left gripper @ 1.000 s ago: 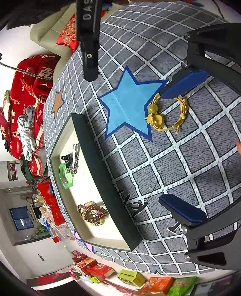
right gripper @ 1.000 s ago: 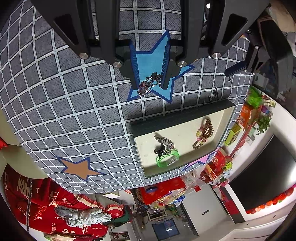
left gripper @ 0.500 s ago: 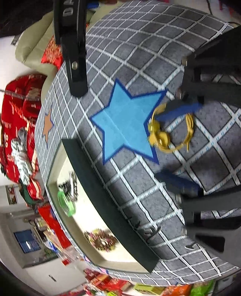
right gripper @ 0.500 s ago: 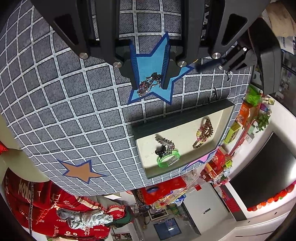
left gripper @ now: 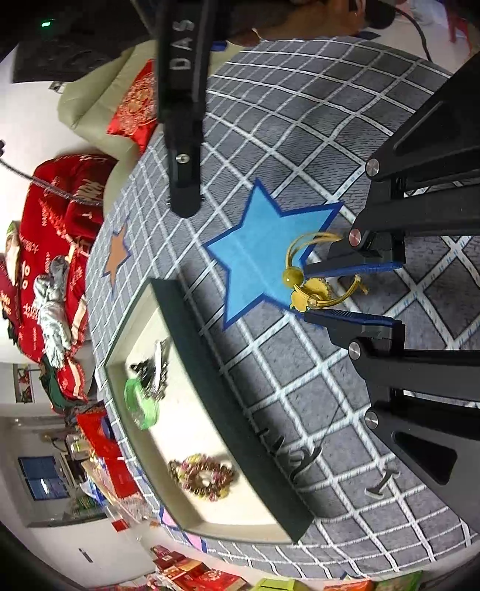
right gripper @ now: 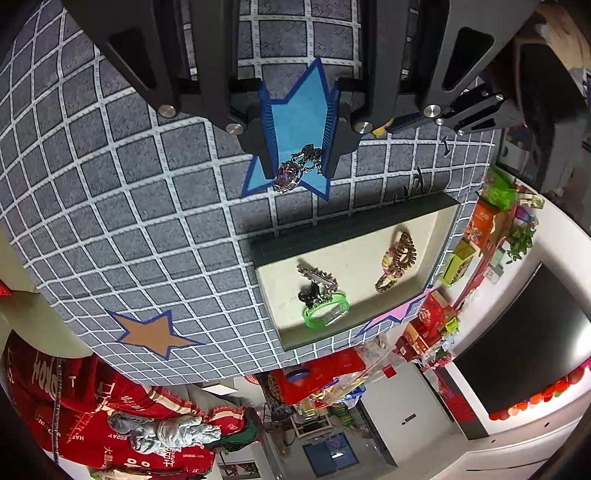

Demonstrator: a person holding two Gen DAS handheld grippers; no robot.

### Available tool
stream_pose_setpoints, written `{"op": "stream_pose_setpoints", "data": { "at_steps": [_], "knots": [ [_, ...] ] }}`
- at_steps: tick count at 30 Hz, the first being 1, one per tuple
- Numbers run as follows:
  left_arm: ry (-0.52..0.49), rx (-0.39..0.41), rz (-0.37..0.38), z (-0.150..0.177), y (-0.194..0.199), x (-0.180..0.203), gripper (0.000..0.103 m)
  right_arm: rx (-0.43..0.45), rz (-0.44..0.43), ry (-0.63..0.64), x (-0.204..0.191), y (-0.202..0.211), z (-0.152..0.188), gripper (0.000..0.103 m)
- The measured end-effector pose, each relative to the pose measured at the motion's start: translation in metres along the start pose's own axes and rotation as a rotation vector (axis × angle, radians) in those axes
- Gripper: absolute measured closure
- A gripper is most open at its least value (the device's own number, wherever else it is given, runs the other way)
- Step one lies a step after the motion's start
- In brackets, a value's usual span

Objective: Organize jewelry
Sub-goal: 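Carry the yellow hair tie into the tray with the left tool while the right tool carries the ring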

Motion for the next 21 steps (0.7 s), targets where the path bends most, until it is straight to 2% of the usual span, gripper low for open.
{"op": "stream_pose_setpoints", "data": {
  "at_steps": [7, 11, 16, 21],
  "knots": [
    [0.063, 0.064, -0.026, -0.014, 0.042, -0.031, 0.068, 0.008, -0.027, 0.028, -0.023, -0.012, -0.021, 0.077],
    [0.099, 0.108, -0.056, -0.034, 0.055, -0.057, 0.068, 0.006, -0.044, 0.050, -0.040, -0.028, -0.037, 0.077],
    [0.140, 0.137, -0.090, -0.059, 0.051, -0.092, 0.068, -0.002, -0.058, 0.069, -0.054, -0.054, -0.055, 0.077],
    [0.156, 0.129, -0.112, -0.077, 0.032, -0.114, 0.068, -0.032, -0.053, 0.080, -0.056, -0.088, -0.068, 0.077]
  ]
}}
Point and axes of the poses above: each gripper's, at about its wrist camera, not at the fingertips, and y roughly against the way its jaws point, x to its right, z to its underside, the point moved 6 cm from there along -y, roughly the way its jaws point, and after that the axes turned 9 degrees about x, right-handed, at the moved point
